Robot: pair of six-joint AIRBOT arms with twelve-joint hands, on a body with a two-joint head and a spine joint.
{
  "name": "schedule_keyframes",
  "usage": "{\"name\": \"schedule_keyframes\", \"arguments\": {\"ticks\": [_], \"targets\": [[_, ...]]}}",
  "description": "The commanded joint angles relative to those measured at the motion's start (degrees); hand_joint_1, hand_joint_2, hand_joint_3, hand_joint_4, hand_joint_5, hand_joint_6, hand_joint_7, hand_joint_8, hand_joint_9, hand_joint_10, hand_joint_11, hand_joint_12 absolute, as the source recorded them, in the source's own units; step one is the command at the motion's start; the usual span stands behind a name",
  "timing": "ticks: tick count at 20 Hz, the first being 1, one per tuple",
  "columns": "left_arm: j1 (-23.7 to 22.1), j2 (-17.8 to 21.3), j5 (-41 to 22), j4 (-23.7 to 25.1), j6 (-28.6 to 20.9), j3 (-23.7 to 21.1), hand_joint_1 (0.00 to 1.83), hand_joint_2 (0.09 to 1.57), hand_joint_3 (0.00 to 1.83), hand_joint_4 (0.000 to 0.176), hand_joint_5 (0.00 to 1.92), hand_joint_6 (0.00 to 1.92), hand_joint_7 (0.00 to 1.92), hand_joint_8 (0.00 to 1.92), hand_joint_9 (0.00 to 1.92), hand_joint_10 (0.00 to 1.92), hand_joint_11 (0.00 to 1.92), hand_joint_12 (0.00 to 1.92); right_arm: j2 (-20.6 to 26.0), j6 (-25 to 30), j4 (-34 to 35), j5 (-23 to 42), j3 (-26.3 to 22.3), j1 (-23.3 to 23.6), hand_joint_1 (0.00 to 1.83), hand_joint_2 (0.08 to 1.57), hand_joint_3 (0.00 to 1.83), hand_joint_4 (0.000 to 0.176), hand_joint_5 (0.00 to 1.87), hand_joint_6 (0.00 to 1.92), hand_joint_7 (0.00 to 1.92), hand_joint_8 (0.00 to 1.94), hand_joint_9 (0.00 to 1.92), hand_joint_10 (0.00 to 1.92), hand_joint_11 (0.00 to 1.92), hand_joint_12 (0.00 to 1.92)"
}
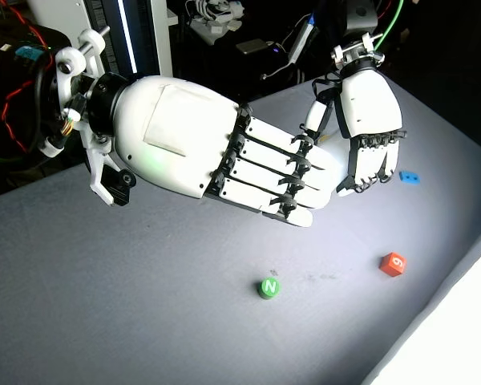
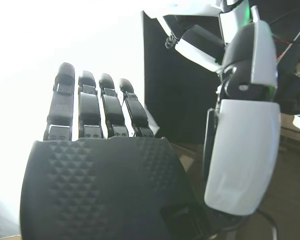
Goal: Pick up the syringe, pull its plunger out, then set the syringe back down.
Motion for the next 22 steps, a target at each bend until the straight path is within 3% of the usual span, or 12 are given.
{"name": "schedule_keyframes", "arguments": {"ticks": [1,7,8,11,13,14,15,18,19,22], "targets": [[-0.94,0.38,-1.09,2.74,0.07,-0.17,1.2,1.17,0.0,0.0,0.85,1.1,0.93,1.18,0.87,0.73,0.46,1.27,-0.34,0.16,-0.08,8.1,-0.01,0.49,0.94,0.92,0.02,0.0,0.0,0.0,0.0,0.0,0.04,0.01,0.0,0.31],[-1.73,0.38,-1.22,2.51,0.07,-0.31,1.19,1.17,0.0,0.0,0.83,1.13,0.91,1.19,0.88,0.64,0.43,1.28,-5.51,-3.73,5.44,8.53,3.37,0.46,0.76,0.93,0.01,0.0,0.0,0.0,0.0,0.0,0.02,0.0,0.0,0.22],[-1.93,0.38,-1.34,2.44,0.07,-0.28,1.2,1.17,0.0,0.0,0.83,1.12,0.92,1.19,0.88,0.64,0.44,1.27,-6.37,-4.21,5.99,7.9,3.93,0.62,0.79,0.94,0.01,0.0,0.0,0.0,0.0,0.0,0.0,0.0,0.0,0.09],[-2.59,0.38,-1.47,1.93,0.5,-0.18,1.2,1.15,0.0,0.006,0.87,1.11,0.95,1.09,0.94,0.56,0.49,1.19,-8.3,-5.35,6.84,6.32,5.54,1.01,0.82,0.96,0.01,0.0,0.0,0.0,0.0,0.0,0.0,0.0,0.0,0.01],[-2.97,0.38,-1.47,0.96,1.57,-0.19,1.2,1.16,0.0,0.003,0.86,1.11,0.94,1.13,0.93,0.56,0.47,1.22,-9.02,-5.64,7.45,6.3,6.23,0.95,0.81,0.96,0.01,0.0,0.0,0.0,0.0,0.0,0.0,0.0,0.0,0.01],[-3.17,0.38,-1.47,0.71,1.87,-0.19,1.32,1.17,0.0,0.0,0.84,1.06,0.93,1.12,0.79,1.25,0.46,1.27,-9.71,-6.07,7.48,6.29,6.88,0.94,0.83,0.96,0.01,0.0,0.0,0.0,0.0,0.0,0.0,0.0,0.01,0.01],[-3.27,0.38,-1.48,0.61,1.87,-0.19,1.35,1.17,0.0,0.0,0.83,1.09,0.93,1.11,0.75,1.39,0.45,1.27,-10.29,-6.82,7.48,6.11,7.39,1.0,0.86,0.97,0.01,0.0,0.0,0.0,0.0,0.0,0.01,0.0,0.01,0.01],[-3.65,0.37,-1.77,0.43,1.87,-0.19,1.36,1.17,0.0,0.0,0.82,1.1,0.93,1.1,0.75,1.42,0.46,1.28,-12.17,-9.27,10.11,3.85,9.16,1.12,0.85,0.99,0.02,0.0,0.0,0.0,0.0,0.0,0.01,0.01,0.01,0.01],[-3.72,0.37,-1.81,0.4,1.87,-0.18,1.34,1.15,0.0,0.0,0.87,1.0,0.96,1.08,0.79,1.32,0.5,1.27,-12.59,-9.39,10.79,3.93,9.67,1.12,0.86,0.99,0.02,0.0,0.0,0.0,0.01,0.0,0.04,0.01,0.03,0.03],[-3.95,0.37,-1.96,0.15,1.87,-0.18,1.36,1.16,0.0,0.0,0.85,1.09,0.94,1.07,0.75,1.41,0.46,1.27,-13.18,-9.43,12.02,4.09,10.49,1.43,0.84,1.0,0.02,0.0,0.0,0.0,0.0,0.0,0.03,0.01,0.03,0.04]]}}
